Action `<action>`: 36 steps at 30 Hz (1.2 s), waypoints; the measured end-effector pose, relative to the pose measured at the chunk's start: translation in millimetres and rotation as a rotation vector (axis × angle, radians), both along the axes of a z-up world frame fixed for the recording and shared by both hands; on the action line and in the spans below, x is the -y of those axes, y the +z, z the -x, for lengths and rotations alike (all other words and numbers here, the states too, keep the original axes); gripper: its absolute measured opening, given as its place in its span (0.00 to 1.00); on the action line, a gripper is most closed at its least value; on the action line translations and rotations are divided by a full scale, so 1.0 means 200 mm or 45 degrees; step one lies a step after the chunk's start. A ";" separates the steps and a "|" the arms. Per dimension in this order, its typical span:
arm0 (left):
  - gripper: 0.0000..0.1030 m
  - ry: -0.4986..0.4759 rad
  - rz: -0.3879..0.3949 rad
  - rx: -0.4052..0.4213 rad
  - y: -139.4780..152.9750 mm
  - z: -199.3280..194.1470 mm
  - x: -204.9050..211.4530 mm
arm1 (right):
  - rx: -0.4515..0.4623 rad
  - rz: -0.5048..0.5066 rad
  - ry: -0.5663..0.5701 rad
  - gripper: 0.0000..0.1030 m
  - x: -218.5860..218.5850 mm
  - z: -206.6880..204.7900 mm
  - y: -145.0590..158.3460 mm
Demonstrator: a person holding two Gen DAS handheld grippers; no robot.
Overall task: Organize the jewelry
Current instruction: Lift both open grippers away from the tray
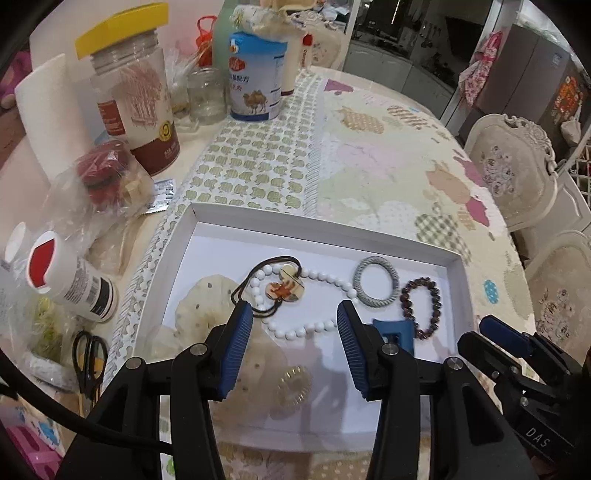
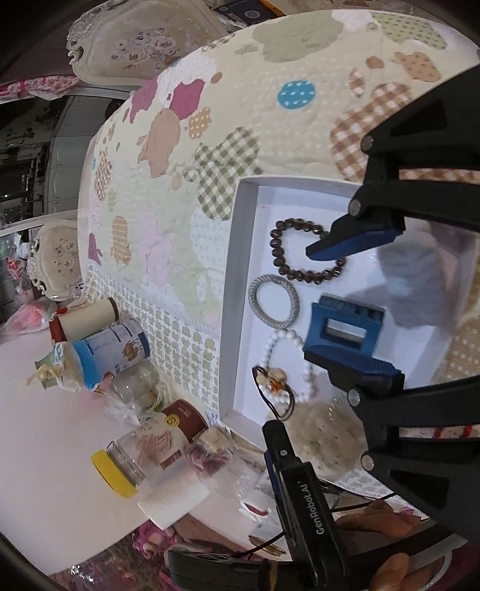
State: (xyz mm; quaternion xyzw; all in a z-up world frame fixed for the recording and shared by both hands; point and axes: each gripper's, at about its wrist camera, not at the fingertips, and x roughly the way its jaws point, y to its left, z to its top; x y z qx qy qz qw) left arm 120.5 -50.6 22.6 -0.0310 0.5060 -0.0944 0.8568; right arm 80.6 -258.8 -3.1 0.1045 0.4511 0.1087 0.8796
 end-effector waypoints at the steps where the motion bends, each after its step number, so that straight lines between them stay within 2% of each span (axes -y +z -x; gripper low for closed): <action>1: 0.43 -0.003 0.002 0.004 0.01 0.02 0.00 | 0.006 0.001 -0.002 0.49 0.00 0.02 0.01; 8: 0.43 -0.020 -0.053 0.054 0.08 0.20 0.01 | 0.032 -0.024 -0.030 0.53 0.01 0.18 0.07; 18: 0.43 -0.036 -0.134 0.096 0.10 0.51 0.02 | 0.037 -0.024 0.015 0.53 -0.03 0.41 0.10; 26: 0.43 0.025 -0.133 0.131 0.15 0.74 0.01 | 0.057 -0.014 0.049 0.55 -0.04 0.62 0.14; 36: 0.43 0.066 -0.148 0.111 0.14 0.93 -0.02 | 0.050 -0.022 0.099 0.57 -0.07 0.77 0.13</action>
